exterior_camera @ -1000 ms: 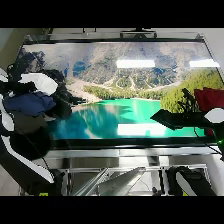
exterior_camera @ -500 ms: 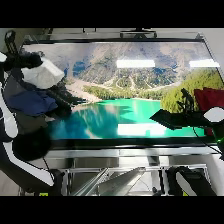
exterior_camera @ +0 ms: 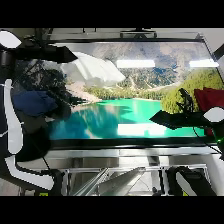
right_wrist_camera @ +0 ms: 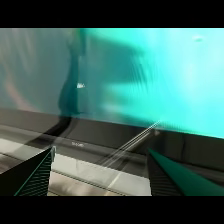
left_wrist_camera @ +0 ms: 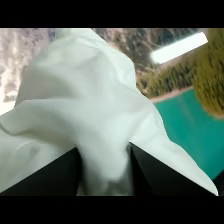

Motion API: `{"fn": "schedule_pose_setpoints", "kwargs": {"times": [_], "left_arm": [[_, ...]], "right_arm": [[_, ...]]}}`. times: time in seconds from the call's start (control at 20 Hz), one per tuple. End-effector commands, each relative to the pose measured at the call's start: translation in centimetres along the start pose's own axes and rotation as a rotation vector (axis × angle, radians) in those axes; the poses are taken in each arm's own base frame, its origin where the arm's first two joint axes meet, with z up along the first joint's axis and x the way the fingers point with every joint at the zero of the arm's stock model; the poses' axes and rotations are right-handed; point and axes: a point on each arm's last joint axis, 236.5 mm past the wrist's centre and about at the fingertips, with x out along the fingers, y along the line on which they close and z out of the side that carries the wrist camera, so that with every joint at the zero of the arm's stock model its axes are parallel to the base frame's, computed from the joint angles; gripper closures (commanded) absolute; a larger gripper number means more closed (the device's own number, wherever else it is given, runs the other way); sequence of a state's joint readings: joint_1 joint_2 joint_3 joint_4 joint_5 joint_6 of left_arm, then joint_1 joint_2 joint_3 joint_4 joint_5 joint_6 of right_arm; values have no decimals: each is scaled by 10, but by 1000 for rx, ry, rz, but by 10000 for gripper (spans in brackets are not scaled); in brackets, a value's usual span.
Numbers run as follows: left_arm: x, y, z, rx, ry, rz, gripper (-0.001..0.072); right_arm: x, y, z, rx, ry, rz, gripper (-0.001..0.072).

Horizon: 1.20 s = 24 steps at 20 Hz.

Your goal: Fold the shirts.

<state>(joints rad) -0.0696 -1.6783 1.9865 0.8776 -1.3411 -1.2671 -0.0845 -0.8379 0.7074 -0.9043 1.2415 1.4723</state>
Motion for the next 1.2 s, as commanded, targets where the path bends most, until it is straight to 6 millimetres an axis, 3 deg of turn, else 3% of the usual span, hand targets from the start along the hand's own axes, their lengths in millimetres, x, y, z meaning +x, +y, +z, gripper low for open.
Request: {"fn": "schedule_pose_setpoints", "kwargs": {"times": [0.0, 0.1, 0.25, 0.35, 0.45, 0.65, 0.75, 0.8, 1.0, 1.15], "left_arm": [[27, -29, -35, -12, 126, -66, 364], [31, -27, -51, -31, 177, -76, 364], [13, -10, -74, -84, 270, -80, 364], [1, 16, -90, -164, 306, -42, 364], [1, 43, -113, -255, 315, -20, 364], [29, 101, -158, -384, 303, 30, 364], [46, 125, -173, -429, 291, 59, 364], [54, 135, -178, -450, 287, 70, 364], [86, 160, -195, -469, 304, 82, 364], [105, 170, -192, -448, 311, 77, 364]], "right_arm": [[0, 0, -1, -8, 5, 0, 70], [0, 0, -1, -8, 6, 0, 70], [2, -1, 0, -6, 7, -1, 70], [9, -7, 12, -24, -22, -7, 70], [19, -8, 31, -14, -66, 17, 70], [55, -18, 85, 126, -190, 100, 71], [75, -18, 103, 81, -223, 156, 93], [86, -16, 106, 71, -216, 189, 162], [145, -5, 104, -13, -113, 223, 160], [180, 9, 113, -36, -62, 237, 159]]}}
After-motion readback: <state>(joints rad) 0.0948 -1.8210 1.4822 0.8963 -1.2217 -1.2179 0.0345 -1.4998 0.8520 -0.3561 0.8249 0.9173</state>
